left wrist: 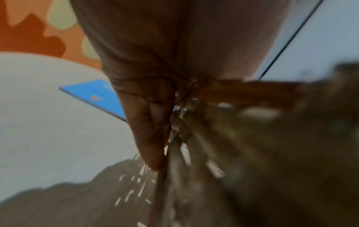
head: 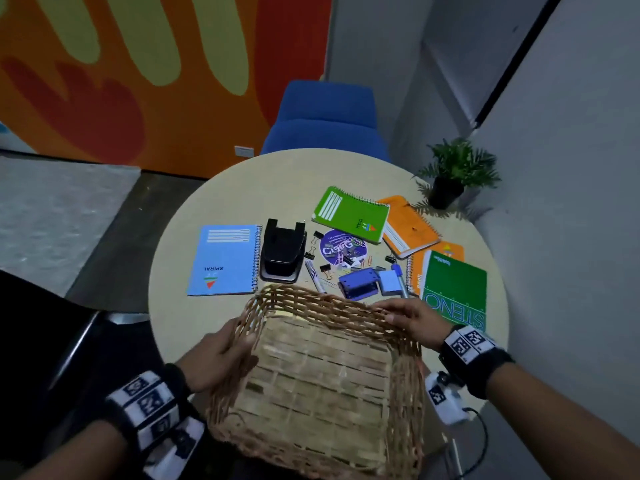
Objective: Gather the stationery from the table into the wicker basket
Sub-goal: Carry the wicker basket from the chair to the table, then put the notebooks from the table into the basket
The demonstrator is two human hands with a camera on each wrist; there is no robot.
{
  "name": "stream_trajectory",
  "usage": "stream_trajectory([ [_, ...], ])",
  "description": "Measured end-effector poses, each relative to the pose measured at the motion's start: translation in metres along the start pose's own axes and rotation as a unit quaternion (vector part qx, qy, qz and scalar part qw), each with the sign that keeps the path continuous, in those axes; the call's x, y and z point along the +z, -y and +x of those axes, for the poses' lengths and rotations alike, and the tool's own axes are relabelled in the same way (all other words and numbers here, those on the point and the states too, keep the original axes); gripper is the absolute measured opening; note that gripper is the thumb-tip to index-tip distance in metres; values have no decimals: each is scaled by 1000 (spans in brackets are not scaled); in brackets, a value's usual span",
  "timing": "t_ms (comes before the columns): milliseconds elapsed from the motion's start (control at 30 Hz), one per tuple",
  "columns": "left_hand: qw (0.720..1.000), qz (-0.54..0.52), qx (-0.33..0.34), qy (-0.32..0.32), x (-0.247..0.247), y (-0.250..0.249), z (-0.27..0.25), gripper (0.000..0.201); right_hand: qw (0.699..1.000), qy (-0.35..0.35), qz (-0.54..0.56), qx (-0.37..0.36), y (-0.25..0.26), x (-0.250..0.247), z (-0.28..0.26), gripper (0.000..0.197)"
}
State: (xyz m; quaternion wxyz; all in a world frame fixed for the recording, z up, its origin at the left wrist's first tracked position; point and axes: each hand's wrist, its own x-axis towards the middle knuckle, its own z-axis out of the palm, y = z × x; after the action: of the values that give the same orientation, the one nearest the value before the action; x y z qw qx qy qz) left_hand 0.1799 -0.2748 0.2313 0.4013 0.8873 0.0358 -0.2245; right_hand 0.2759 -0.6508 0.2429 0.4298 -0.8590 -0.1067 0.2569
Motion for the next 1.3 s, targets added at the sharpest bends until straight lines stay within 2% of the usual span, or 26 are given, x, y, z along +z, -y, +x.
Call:
stream_trajectory([
  [33, 1000, 11, -6, 6, 7, 0, 8, 76, 1000, -4, -4, 1, -6, 0, -1, 40],
  [133, 999, 41, -11, 9, 22, -6, 21, 48, 1000, -17, -1, 19, -23, -3, -4, 35],
  [233, 999, 40, -7, 8, 36, -12, 25, 42, 999, -27, 15, 21, -33, -7, -3, 38],
  [500, 999, 34, -18, -11, 59, -8, 29, 44, 999, -25, -7, 27, -47, -8, 9, 34],
  [667, 998, 38, -54, 23, 59, 2, 29, 47, 999, -20, 20, 31, -51, -5, 10, 32],
  [733, 996, 83, -41, -5, 51, 0, 26, 59, 996, -42, 70, 39, -50, -9, 7, 32],
  [767, 992, 121, -13, -36, 47, -7, 26, 64, 991, -60, 107, 44, -51, -16, 4, 33],
  [833, 973, 201, 89, -67, 39, -37, 25, 67, 980, -103, 160, 61, -55, -33, -3, 32],
  [933, 942, 267, 203, -6, 41, -103, 37, 66, 952, -218, 185, 106, -76, -61, -15, 28],
  [1033, 956, 178, 231, 17, 72, -173, 74, 45, 897, -348, 185, 200, -105, -83, -26, 35],
  [1100, 970, 83, 226, 28, 102, -220, 105, 37, 848, -414, 208, 257, -120, -93, -32, 39],
  [1167, 981, 14, 181, 62, 134, -255, 139, 34, 815, -431, 235, 307, -128, -98, -37, 45],
  [1233, 988, -37, 113, 101, 167, -277, 169, 31, 804, -412, 256, 344, -137, -98, -39, 50],
  [1300, 990, -80, 39, 111, 193, -285, 193, 24, 798, -384, 286, 366, -147, -94, -37, 46],
])
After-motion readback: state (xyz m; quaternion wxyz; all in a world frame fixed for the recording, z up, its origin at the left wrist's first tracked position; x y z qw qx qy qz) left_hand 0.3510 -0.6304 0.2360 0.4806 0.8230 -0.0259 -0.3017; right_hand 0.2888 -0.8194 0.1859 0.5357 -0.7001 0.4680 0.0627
